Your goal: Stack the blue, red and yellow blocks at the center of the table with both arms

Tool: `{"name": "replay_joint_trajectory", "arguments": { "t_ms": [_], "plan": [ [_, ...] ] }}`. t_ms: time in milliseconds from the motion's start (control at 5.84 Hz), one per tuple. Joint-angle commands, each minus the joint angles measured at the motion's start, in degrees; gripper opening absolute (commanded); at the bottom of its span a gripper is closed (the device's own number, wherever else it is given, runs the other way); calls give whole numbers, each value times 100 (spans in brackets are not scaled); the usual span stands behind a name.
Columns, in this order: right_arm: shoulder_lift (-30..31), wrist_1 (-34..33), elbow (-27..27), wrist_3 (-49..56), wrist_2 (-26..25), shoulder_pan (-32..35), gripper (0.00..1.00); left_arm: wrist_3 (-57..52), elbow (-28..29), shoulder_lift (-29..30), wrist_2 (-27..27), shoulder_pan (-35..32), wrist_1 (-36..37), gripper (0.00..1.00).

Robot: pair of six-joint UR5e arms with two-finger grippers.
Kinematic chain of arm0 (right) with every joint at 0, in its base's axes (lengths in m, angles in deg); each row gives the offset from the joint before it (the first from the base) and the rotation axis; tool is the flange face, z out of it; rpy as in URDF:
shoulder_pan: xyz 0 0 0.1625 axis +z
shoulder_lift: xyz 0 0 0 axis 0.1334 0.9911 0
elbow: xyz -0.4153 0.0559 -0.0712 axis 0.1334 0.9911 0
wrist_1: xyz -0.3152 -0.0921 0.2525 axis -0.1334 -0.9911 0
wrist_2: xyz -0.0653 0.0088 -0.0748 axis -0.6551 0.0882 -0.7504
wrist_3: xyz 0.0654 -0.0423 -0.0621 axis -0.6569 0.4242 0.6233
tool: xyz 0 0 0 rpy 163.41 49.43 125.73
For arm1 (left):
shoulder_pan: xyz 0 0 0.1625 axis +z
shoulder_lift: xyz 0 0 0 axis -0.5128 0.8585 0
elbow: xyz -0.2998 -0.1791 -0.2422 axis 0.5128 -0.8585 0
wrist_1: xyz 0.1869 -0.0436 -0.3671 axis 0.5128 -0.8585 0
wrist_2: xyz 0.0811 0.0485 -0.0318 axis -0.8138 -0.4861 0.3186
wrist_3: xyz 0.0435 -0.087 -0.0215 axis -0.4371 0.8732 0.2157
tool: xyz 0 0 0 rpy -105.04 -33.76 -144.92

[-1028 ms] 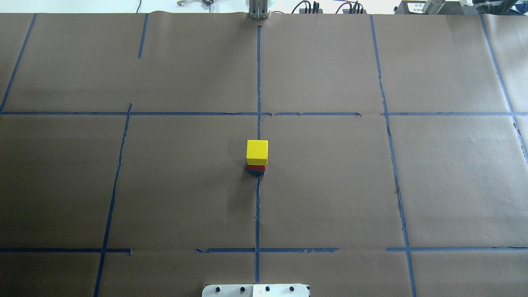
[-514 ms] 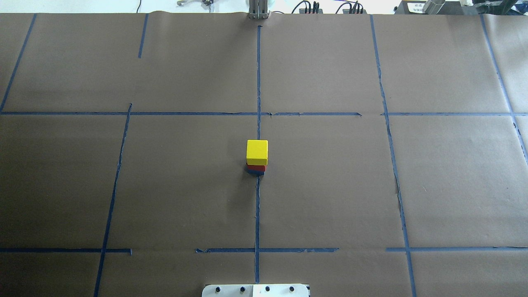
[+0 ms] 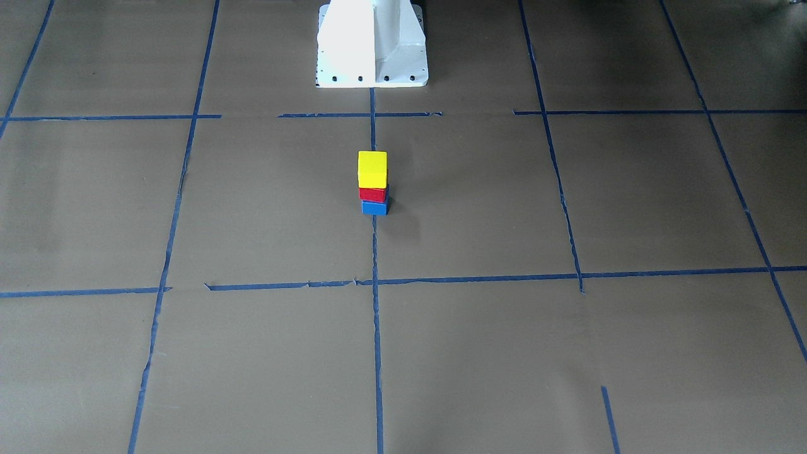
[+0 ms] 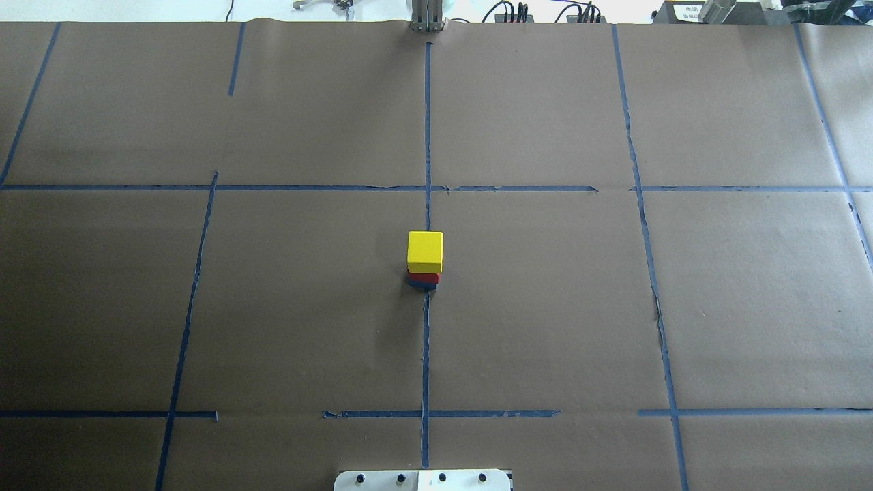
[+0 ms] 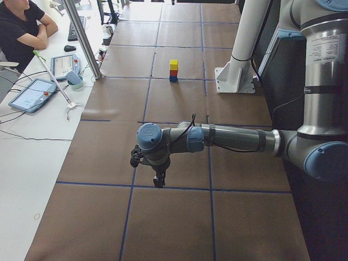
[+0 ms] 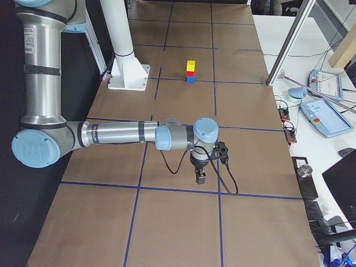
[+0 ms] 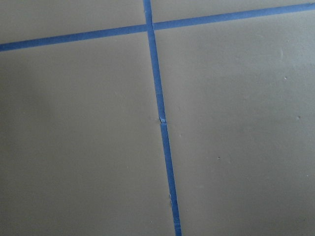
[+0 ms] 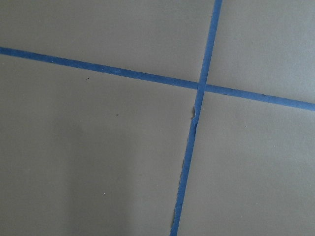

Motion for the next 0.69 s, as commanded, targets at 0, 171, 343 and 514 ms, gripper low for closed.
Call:
{"name": "replay_joint_trajectory", "arguments": {
  "t_ms": [0, 171, 343, 514],
  "plan": [
    [-2, -13, 78, -7, 56, -5, 100, -2, -9, 117, 7, 0, -61, 100],
    [-2, -4, 87, -7, 100, 4, 100, -2, -9, 117, 7, 0, -60, 100],
    [-19, 22, 70, -59, 127, 4, 100, -2, 9, 100, 7, 0, -60, 100],
    [-19, 31, 52, -68, 136, 4, 100, -2, 0, 117, -2, 0, -69, 100]
  ]
}}
